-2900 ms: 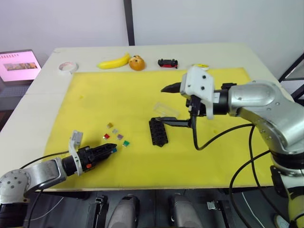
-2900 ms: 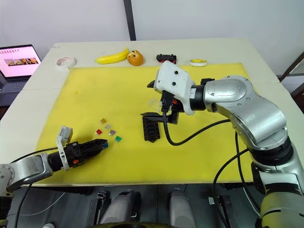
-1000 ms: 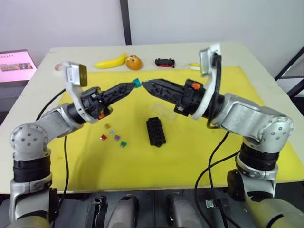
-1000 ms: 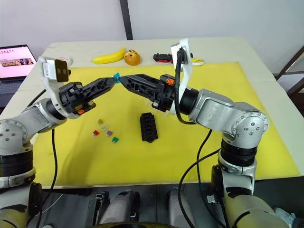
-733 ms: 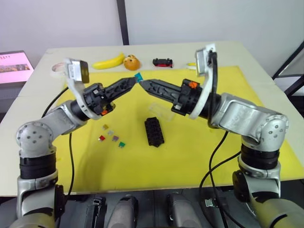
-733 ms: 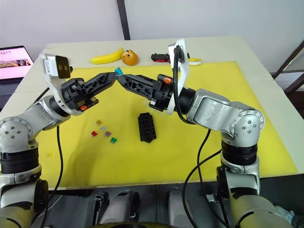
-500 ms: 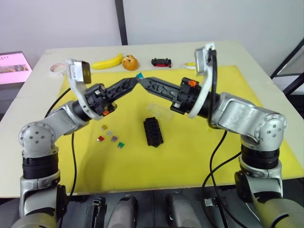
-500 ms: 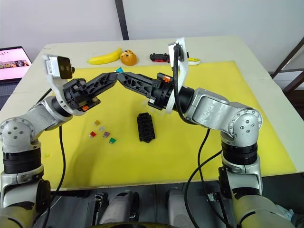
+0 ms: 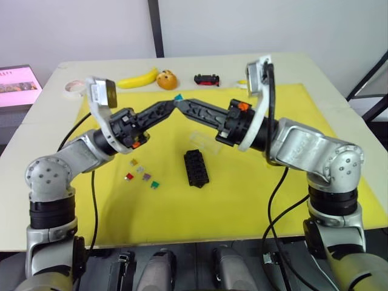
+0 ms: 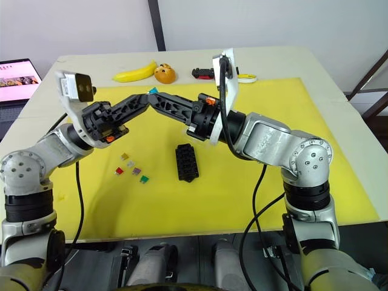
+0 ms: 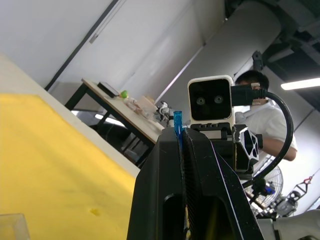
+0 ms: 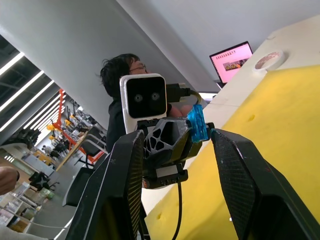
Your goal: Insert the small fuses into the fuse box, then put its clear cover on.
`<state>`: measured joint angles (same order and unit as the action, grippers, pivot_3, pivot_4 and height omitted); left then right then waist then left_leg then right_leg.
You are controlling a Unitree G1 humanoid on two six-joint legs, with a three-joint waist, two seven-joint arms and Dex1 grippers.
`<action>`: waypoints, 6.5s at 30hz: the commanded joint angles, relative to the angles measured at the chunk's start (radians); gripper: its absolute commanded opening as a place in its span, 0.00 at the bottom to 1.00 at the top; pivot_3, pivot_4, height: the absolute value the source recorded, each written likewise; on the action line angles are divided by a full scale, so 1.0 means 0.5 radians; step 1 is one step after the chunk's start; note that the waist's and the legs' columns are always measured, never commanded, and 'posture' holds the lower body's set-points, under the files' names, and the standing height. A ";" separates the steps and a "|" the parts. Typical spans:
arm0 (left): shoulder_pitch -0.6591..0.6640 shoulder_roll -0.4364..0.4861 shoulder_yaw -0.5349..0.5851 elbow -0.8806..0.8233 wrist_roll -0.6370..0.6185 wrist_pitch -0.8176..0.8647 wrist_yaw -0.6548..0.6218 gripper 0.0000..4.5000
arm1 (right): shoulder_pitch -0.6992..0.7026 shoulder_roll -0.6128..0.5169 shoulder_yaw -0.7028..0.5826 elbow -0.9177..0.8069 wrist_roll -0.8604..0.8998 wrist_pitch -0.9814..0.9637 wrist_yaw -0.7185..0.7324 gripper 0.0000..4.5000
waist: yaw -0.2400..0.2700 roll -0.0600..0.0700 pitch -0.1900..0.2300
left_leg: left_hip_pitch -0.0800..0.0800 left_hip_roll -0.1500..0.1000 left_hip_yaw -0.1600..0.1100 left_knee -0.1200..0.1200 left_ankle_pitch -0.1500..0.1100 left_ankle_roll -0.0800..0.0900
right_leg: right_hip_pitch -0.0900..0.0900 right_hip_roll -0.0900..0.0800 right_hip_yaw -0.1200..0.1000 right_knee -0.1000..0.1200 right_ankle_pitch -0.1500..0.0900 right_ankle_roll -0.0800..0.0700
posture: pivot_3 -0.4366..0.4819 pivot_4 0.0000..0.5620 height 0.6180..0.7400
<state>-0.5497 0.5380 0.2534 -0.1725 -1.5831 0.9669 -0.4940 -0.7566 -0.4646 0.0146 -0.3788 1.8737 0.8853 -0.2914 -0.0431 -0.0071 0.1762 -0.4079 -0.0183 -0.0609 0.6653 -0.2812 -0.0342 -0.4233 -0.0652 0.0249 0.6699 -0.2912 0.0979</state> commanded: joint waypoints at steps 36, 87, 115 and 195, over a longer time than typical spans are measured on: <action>0.076 0.947 -0.195 -0.004 0.826 0.024 -1.132 0.99 | -0.216 -0.809 0.338 -0.305 -1.094 0.340 1.247 0.00 | 0.000 0.001 0.002 | 0.000 -0.003 0.001 -0.006 -0.001 0.002 | -0.001 0.007 -0.001 -0.007 0.000 -0.001 | 0.48 0.27 1.00; 0.384 0.564 -0.808 -0.557 2.252 -0.719 -1.047 0.99 | -0.218 -0.597 1.004 0.107 -3.313 -0.351 2.994 0.00 | 0.014 0.001 0.005 | -0.002 0.000 0.001 0.001 -0.002 0.003 | -0.002 0.003 -0.001 -0.001 0.000 0.000 | 0.48 0.27 1.00; 0.443 0.531 -0.856 -0.612 2.320 -0.688 -0.969 0.99 | -0.204 -0.558 1.035 0.169 -3.442 -0.348 3.047 0.00 | 0.016 0.001 0.005 | -0.002 -0.001 0.000 0.001 -0.001 0.002 | -0.002 0.002 -0.001 -0.001 0.000 0.000 | 0.48 0.27 1.00; 0.426 0.446 -0.837 -0.595 2.334 -0.647 -0.922 1.00 | 0.055 -0.371 0.568 0.003 -3.194 -0.398 2.918 0.16 | 0.049 0.000 0.004 | -0.002 -0.001 0.001 0.003 -0.001 0.002 | -0.002 0.000 0.000 0.002 0.000 0.000 | 0.48 0.27 1.00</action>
<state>-0.3263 0.7605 -0.1866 -0.4534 -0.4052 0.6493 -0.9531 -0.7343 -0.6544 0.3297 -0.3427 0.2604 0.7208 1.1794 -0.0188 -0.0069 0.1782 -0.4088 -0.0188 -0.0605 0.6669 -0.2819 -0.0333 -0.4244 -0.0650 0.0248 0.6709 -0.2911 0.0980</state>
